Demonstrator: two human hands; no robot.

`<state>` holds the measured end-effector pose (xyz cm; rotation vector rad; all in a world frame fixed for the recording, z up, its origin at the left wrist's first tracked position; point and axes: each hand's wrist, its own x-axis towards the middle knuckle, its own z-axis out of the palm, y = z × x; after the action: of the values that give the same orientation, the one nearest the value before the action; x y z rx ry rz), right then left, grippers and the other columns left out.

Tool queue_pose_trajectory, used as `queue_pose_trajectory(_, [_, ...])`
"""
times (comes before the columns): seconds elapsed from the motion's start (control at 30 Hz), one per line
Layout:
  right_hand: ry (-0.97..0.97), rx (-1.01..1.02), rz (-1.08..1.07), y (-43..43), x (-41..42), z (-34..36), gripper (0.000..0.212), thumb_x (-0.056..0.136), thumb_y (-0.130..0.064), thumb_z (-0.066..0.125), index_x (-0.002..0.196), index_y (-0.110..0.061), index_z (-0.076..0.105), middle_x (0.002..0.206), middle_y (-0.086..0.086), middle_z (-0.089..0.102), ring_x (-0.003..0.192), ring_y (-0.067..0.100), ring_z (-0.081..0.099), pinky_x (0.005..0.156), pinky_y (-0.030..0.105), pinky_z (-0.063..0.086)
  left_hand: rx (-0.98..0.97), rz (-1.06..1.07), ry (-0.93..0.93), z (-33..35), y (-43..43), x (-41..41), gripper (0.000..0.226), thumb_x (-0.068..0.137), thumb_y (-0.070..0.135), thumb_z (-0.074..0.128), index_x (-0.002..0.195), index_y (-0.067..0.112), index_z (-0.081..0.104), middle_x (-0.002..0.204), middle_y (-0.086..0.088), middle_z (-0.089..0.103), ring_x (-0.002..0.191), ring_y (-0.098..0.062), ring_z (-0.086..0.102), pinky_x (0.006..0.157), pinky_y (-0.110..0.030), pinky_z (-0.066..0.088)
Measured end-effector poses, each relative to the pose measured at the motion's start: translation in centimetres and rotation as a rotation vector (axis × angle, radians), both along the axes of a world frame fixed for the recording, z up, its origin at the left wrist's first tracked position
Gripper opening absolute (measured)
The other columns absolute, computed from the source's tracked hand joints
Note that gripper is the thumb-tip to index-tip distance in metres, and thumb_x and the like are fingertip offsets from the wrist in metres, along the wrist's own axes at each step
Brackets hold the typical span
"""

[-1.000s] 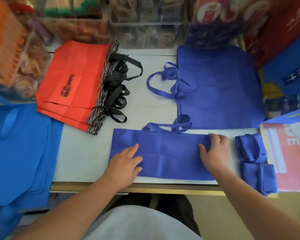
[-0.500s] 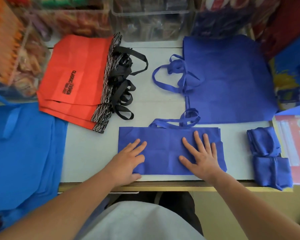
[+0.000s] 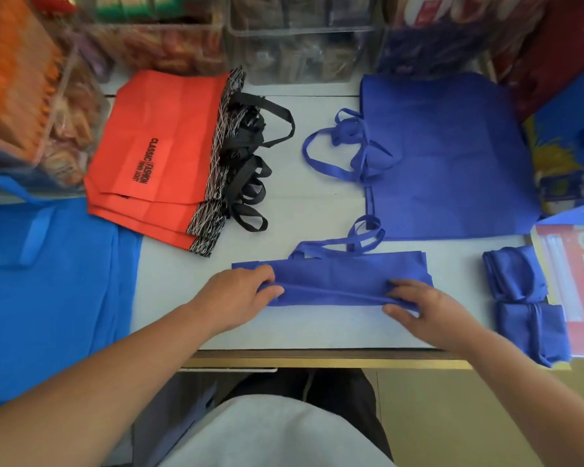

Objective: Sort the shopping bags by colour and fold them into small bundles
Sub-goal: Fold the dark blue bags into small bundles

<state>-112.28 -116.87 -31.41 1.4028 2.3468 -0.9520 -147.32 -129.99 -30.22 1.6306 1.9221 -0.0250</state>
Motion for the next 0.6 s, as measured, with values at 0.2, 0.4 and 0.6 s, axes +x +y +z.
queue_pose_trajectory(0.2, [0.097, -0.093, -0.397, 4.2, 0.2, -0.6, 0.015, 0.090, -0.041, 0.073, 0.088, -0.027, 0.072, 0.089, -0.011, 0.068, 0.082, 0.018, 0.063, 0.069, 0.030, 0.047, 0.215, -0.169, 0.357, -1.1, 2.4, 1.2, 0.023, 0.083, 0.026, 0.076, 0.102, 0.019, 0.065, 0.093, -0.002, 0.065, 0.088, -0.029, 0.062, 0.066, -0.036, 0.047])
queue_pose_trajectory(0.4, [-0.089, 0.126, -0.321, 4.8, -1.8, -3.5, 0.028, 0.091, -0.048, 0.069, 0.086, -0.021, 0.062, 0.108, -0.001, 0.046, 0.079, 0.024, 0.056, 0.066, 0.035, 0.047, 0.139, -0.389, 0.274, -3.8, 2.3, 5.7, 0.039, 0.085, 0.015, 0.069, 0.124, 0.014, 0.067, 0.150, -0.011, 0.052, 0.137, -0.031, 0.050, 0.110, -0.042, 0.045])
queue_pose_trajectory(0.6, [0.004, 0.555, 0.025, 6.1, -1.3, -5.1, 0.035, 0.094, -0.049, 0.060, 0.078, -0.018, 0.060, 0.084, 0.001, 0.048, 0.074, 0.031, 0.052, 0.060, 0.036, 0.040, 0.075, -0.256, 0.275, -4.5, 0.5, 5.5, 0.048, 0.074, 0.032, 0.089, 0.119, 0.023, 0.074, 0.144, -0.010, 0.060, 0.130, -0.031, 0.060, 0.100, -0.044, 0.053])
